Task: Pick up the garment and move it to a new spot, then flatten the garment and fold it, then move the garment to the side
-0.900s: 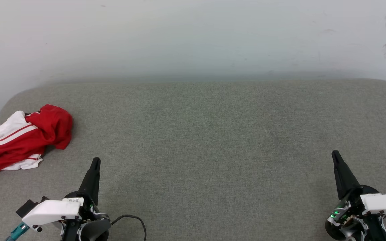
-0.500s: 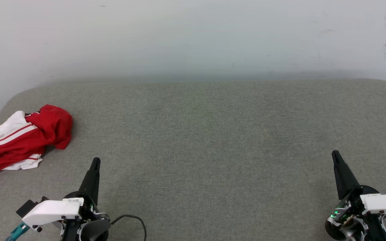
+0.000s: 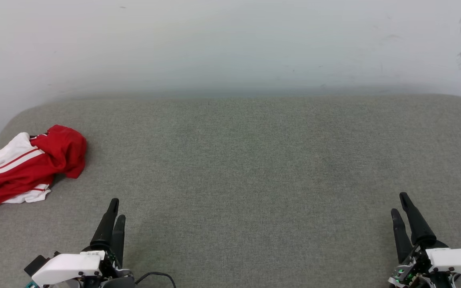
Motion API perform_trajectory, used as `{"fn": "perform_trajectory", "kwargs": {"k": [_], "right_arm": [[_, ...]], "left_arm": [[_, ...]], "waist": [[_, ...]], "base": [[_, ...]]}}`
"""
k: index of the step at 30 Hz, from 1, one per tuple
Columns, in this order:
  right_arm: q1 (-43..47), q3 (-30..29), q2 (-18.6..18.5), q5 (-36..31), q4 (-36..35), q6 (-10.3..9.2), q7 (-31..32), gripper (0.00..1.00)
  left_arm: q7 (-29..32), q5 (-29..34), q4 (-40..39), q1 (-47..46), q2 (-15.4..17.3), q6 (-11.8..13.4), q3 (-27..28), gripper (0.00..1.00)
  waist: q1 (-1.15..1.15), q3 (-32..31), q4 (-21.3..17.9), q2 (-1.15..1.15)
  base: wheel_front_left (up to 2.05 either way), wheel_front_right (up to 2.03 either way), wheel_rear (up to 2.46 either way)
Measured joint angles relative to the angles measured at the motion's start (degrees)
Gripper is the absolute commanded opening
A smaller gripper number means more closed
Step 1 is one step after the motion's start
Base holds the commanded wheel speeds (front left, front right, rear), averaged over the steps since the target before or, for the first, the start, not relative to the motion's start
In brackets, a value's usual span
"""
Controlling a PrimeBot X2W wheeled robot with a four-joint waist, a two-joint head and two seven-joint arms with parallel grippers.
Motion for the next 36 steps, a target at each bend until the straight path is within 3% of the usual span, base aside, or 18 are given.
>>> {"fn": "perform_trajectory", "kwargs": {"k": [12, 25, 36], "right_arm": [[0.36, -1.20, 0.05, -10.87, -3.47, 0.00, -3.19, 1.00], [1.11, -0.30, 0.08, -28.71, -9.59, 0.00, -6.33, 1.00], [2.67, 2.41, 0.09, -44.72, -12.01, 0.00, -8.65, 1.00]], "left_arm": [[-3.12, 10.96, -3.33, -0.01, -0.01, 1.45, -0.15, 1.00], [-6.15, 27.07, -7.48, 0.00, 0.01, 6.02, -2.01, 1.00], [-8.53, 40.45, -8.90, 0.19, 0.05, 8.05, -4.01, 1.00]], "waist": [[0.00, 0.11, 0.14, 0.00], [0.00, 0.15, 0.30, 0.00], [0.00, 0.13, 0.50, 0.00]], "base": [[0.00, 0.00, 0.00], [0.00, 0.00, 0.00], [0.00, 0.00, 0.00]]}}
